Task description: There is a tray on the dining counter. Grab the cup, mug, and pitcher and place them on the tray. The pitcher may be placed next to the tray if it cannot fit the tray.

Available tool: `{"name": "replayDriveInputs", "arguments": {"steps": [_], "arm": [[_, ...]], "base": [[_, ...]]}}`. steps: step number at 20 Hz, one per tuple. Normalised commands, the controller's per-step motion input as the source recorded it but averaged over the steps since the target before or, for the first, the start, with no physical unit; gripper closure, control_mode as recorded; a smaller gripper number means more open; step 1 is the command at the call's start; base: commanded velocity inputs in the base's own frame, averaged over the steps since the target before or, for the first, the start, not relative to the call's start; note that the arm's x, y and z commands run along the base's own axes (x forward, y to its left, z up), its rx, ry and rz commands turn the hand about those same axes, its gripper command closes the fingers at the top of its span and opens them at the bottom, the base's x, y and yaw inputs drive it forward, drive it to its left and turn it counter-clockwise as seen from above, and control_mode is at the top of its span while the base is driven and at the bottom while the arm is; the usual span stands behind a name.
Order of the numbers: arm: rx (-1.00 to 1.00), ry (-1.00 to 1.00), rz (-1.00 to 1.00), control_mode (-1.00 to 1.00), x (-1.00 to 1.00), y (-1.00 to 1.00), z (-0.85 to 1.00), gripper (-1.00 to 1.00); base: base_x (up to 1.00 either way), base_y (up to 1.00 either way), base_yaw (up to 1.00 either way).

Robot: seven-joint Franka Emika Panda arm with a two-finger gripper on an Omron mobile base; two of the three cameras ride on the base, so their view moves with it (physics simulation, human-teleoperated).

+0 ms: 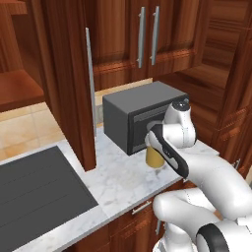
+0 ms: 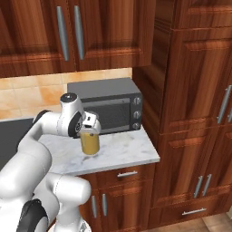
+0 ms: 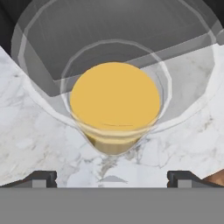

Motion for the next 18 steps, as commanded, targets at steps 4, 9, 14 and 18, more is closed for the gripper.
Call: {"name": "replayDriveInputs", "arguments": {"steps": [4,9,14,18], "arm": [[0.0,0.0,0.0,-1.0,0.0,0.0,0.0,-1.0],[0.0,0.0,0.0,-1.0,0.0,0.0,0.0,-1.0],[0.0,0.0,0.0,-1.0,0.0,0.0,0.0,-1.0],[0.0,0.0,0.0,-1.0,0.0,0.0,-0.1,-1.0]], "base": [[0.0,0.0,0.0],[0.0,0.0,0.0],[0.0,0.0,0.0],[0.0,0.0,0.0]]}}
